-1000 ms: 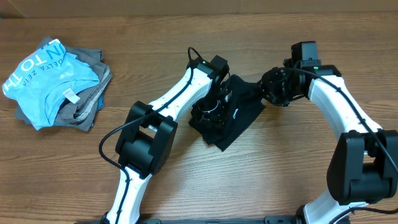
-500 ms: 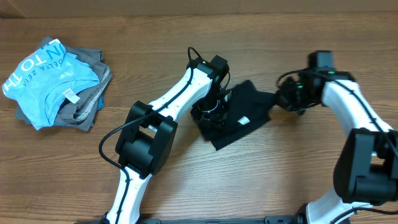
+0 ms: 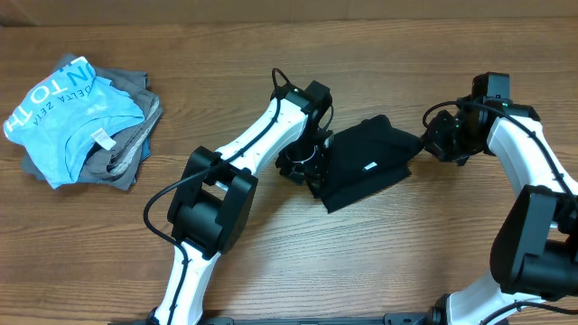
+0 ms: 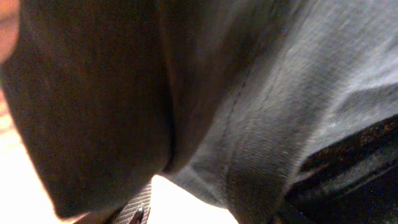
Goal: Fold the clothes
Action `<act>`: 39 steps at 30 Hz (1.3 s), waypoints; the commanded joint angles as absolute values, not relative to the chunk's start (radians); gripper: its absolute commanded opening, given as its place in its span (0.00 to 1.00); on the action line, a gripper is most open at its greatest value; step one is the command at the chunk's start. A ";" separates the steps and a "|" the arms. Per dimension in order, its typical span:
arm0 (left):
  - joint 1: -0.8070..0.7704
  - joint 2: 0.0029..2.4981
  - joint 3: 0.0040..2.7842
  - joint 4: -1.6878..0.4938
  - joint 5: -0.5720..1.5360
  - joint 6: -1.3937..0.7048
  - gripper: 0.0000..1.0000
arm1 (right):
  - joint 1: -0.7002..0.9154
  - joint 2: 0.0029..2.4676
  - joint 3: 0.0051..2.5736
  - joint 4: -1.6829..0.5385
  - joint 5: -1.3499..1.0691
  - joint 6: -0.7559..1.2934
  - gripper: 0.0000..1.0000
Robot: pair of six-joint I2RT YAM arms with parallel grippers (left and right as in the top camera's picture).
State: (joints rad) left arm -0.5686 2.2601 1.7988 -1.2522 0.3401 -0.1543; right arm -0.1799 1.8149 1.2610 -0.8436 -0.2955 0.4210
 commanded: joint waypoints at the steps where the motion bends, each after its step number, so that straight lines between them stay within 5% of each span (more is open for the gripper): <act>1: -0.545 2.255 1.826 -1.301 0.349 -0.151 0.51 | -0.219 1.788 1.284 -0.860 -0.214 0.414 0.27; 7: -0.485 2.255 1.988 -1.452 0.371 -0.093 0.52 | -0.297 1.788 1.284 -0.930 -0.616 0.262 0.30; 11: -0.439 2.255 2.104 -1.487 0.441 -0.049 0.64 | -0.296 1.788 1.284 -1.026 -0.885 0.088 0.36; 17: -0.433 2.255 2.114 -1.452 0.503 -0.044 0.65 | -0.188 1.788 1.277 -1.081 -0.876 0.089 0.41; 22: -0.448 2.255 2.114 -1.417 0.444 -0.049 0.71 | -0.050 1.790 1.234 -1.008 -0.580 0.322 0.45; 33: -0.450 2.255 2.075 -1.407 0.373 -0.048 0.73 | 0.002 1.792 0.987 -0.788 -0.369 0.502 0.09; 39: -0.452 2.255 1.973 -1.367 0.341 -0.072 0.72 | -0.118 1.774 1.018 -0.846 -0.451 0.338 0.14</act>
